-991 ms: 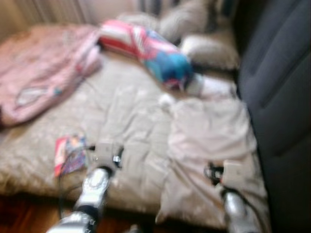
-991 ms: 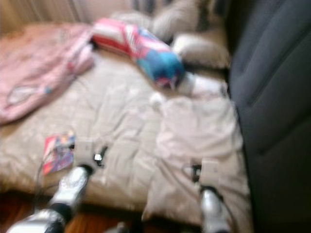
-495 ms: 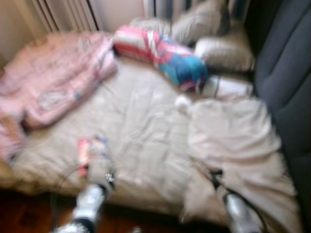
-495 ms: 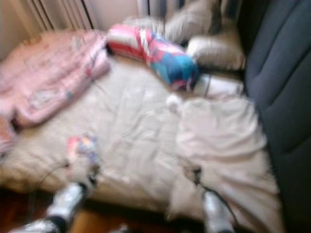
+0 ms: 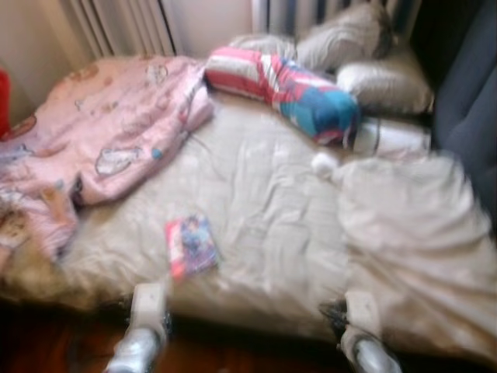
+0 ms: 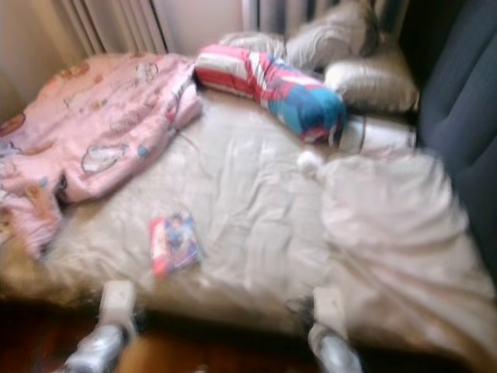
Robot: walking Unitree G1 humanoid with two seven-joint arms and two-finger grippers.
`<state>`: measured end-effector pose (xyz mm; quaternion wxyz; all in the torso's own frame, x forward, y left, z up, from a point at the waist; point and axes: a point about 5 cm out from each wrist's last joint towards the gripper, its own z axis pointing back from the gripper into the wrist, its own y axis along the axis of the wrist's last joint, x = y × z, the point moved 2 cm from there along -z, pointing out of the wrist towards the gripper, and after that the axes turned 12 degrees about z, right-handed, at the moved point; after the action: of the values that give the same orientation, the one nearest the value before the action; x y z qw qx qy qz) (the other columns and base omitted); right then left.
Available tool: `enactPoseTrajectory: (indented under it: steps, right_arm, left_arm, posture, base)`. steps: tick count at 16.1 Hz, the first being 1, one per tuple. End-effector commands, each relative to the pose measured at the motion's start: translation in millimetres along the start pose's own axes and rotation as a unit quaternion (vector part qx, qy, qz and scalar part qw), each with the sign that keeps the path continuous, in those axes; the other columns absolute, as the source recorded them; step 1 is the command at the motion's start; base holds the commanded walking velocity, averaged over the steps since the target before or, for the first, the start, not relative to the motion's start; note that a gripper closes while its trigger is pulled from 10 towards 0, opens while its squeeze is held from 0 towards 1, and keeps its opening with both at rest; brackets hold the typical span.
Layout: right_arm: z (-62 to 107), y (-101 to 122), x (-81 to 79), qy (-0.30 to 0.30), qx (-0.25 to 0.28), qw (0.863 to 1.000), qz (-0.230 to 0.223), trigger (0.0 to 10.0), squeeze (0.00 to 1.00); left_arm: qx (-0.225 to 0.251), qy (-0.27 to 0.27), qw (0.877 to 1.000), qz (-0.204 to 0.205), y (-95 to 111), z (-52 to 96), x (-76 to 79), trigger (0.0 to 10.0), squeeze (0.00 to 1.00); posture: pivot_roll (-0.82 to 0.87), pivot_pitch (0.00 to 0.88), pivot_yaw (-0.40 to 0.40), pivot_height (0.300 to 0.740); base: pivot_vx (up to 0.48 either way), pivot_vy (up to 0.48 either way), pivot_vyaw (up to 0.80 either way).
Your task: Clean up the room
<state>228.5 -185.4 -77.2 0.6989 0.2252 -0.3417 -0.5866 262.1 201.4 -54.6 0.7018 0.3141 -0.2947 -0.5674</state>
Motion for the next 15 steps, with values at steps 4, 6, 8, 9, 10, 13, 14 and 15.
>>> enactPoseTrajectory:
  steps: [4,6,8,9,10,13,14,15]
  right_arm:
    - [3.7,-15,-4.6,0.005,-0.03,0.999,-0.022,10.0,0.0]
    - [5.5,-21,-3.7,0.003,-0.043,0.999,-0.021,10.0,0.0]
    - [6.5,-24,-4.3,0.004,-0.045,0.999,-0.024,10.0,0.0]
    - [7.2,-26,-4.9,0.004,-0.048,0.999,-0.024,10.0,0.0]
    - [7.9,-27,-7.0,0.007,-0.051,0.998,-0.024,10.0,0.0]
    - [8.5,-28,-10.7,0.013,-0.049,0.998,-0.026,10.0,0.0]
    - [8.7,-28,-11.3,0.015,-0.049,0.998,-0.024,10.0,0.0]
    - [8.8,-29,-11.5,0.015,-0.05,0.998,-0.024,10.0,0.0]
  left_arm:
    - [-0.038,0.013,0.999,-0.022,-19,4.9,-10.5,10.0,0.0]
    - [-0.04,0.012,0.999,-0.024,-20,5.0,-10.1,10.0,0.0]
    - [-0.04,0.011,0.999,-0.025,-20,5.1,-9.8,10.0,0.0]
    - [-0.04,0.01,0.999,-0.026,-20,5.1,-9.8,10.0,0.0]
    - [-0.04,0.009,0.999,-0.028,-20,5.2,-9.6,10.0,0.0]
    - [-0.042,0.006,0.999,-0.03,-22,5.8,-9.1,10.0,0.0]
    - [-0.043,0.006,0.999,-0.031,-23,6.0,-9.2,10.0,0.0]
    - [-0.043,0.006,0.999,-0.031,-23,6.1,-9.2,10.0,0.0]
  posture:
    - [0.0,0.161,0.013,0.74]
    - [0.0,0.163,0.013,0.74]
    - [0.0,0.163,0.013,0.74]
    - [0.0,0.167,0.012,0.74]
    - [0.0,0.168,0.014,0.74]
    - [0.0,0.165,0.022,0.74]
    - [0.0,0.165,0.022,0.74]
    - [0.0,0.165,0.022,0.74]
  base:
    - [0.0,0.476,0.0]
    - [0.0,0.476,0.0]
    - [0.0,0.476,0.0]
    - [0.0,0.476,0.0]
    - [0.0,0.476,0.0]
    - [0.0,0.476,0.0]
    - [0.0,0.476,0.0]
    - [0.0,0.476,0.0]
